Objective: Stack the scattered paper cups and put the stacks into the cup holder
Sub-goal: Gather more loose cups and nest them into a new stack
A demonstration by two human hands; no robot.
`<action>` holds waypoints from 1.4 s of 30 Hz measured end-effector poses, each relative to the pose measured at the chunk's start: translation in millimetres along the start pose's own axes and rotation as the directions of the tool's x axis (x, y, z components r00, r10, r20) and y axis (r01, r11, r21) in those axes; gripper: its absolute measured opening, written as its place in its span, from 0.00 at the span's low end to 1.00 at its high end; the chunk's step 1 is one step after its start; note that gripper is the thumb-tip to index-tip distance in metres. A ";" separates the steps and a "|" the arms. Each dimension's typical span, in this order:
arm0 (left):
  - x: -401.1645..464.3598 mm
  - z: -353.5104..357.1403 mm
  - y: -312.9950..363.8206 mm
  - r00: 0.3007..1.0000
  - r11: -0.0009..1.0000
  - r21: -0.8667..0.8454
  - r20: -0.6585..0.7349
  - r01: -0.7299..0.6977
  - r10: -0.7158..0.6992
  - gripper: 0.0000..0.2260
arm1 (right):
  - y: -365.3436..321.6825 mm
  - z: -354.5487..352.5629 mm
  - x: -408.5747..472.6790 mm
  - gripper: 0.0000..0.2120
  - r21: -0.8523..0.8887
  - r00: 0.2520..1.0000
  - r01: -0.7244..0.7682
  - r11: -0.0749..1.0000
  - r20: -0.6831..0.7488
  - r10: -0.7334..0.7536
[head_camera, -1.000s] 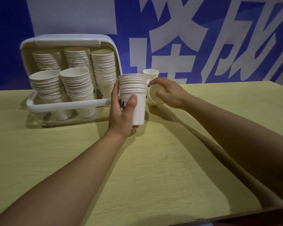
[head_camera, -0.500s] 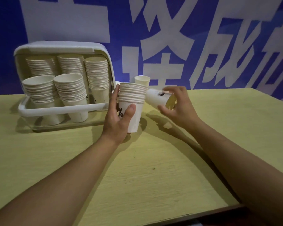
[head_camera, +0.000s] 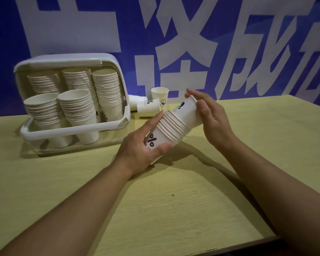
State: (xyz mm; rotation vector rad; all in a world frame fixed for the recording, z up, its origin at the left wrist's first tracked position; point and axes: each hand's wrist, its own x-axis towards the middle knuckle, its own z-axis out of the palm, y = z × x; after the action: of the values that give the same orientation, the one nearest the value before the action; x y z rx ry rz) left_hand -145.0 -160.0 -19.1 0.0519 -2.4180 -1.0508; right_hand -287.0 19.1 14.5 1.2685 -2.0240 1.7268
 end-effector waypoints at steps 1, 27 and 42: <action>0.4 0.9 0.7 1.000 1.000 0.028 0.015 -0.007 0.006 0.38 | -0.4 1.7 -1.1 0.21 -0.010 0.999 -0.009 1.000 0.045 0.009; 15.4 -2.9 -21.3 0.901 0.819 -0.573 -0.337 0.034 -0.272 0.37 | 62.0 83.8 116.8 0.29 -0.803 0.914 0.253 0.539 0.381 0.138; 14.1 -1.7 -20.2 0.903 0.824 -0.566 -0.362 -0.014 -0.233 0.36 | 62.2 53.5 95.2 0.46 -0.800 0.924 0.040 0.599 0.257 0.282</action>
State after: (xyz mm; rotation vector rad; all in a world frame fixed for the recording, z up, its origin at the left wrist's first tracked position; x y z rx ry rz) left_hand -159.7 -178.5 -26.1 0.2007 -1.6682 -1.5852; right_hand -369.3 -75.9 14.1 1.1492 -2.6558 0.4015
